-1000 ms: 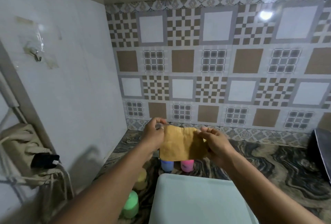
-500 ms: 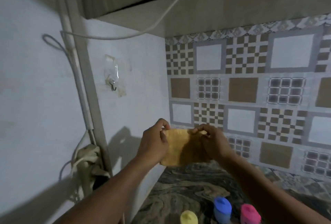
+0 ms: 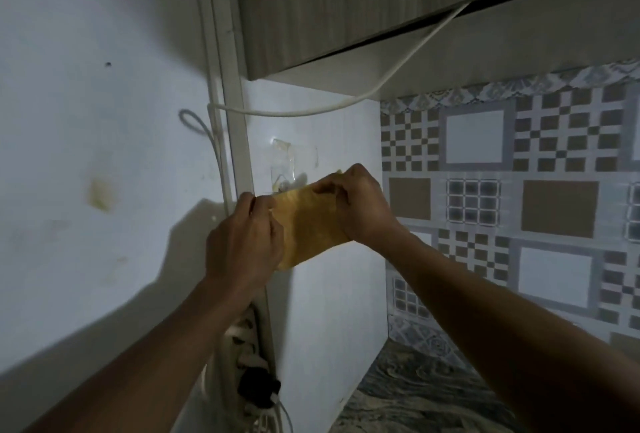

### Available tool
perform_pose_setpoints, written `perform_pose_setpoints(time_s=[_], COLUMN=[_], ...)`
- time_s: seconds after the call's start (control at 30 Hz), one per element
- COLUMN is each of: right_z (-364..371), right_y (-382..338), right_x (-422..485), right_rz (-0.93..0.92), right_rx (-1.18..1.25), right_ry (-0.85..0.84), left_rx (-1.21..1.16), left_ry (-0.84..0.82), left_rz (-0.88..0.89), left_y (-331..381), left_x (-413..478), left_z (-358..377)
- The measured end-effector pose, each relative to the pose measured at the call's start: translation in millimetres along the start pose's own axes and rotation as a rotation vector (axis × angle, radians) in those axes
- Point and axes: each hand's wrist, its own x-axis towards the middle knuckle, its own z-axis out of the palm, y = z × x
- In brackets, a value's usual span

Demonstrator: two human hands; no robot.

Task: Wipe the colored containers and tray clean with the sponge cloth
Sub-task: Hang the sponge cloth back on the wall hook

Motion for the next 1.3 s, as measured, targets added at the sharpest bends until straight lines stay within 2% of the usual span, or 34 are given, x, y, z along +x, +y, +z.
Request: perform_pose_setpoints(time_s=[0.1, 0.23, 0.37, 0.47, 0.57, 0.73, 1.13, 1.3], right_z=[11.9, 29.1, 47.8, 56.8, 62.2, 58.7, 52.9, 37.4], right_y=[-11.5, -10.7, -1.9, -0.6, -3.1, -2.0, 17.1, 24.8], right_x=[17.5, 25.7, 11.5, 1.0, -7.2, -21.3, -51.4, -66.2], right_rz=[-0.002, 0.185, 0.134, 0.227, 0.31, 0.368, 0.492, 0.571], right_rx=[0.0, 0.219, 0.177, 0.396, 0.551, 0.604, 0.413, 0.339], right_ry=[-0.021, -0.03, -0.074, -0.065, -0.053, -0.119, -0.15, -0.13], left_rx=[0.096, 0.184, 0.203, 0.243, 0.215, 0.101, -0.084, -0.064], left_ry=[-0.022, -0.088, -0.166, -0.21, -0.251, -0.274, -0.286, -0.29], left_rz=[0.015, 0.062, 0.061, 0.043, 0.022, -0.055, -0.179, -0.25], left_y=[-11.0, -13.4, -4.6, 2.3, 8.4, 12.8, 23.0, 36.7], left_x=[11.7, 16.7, 7.7, -2.7, -12.8, -29.2, -63.7, -73.6], left_z=[-3.8, -0.3, 4.6, 11.3, 21.0, 31.6, 23.3, 7.6])
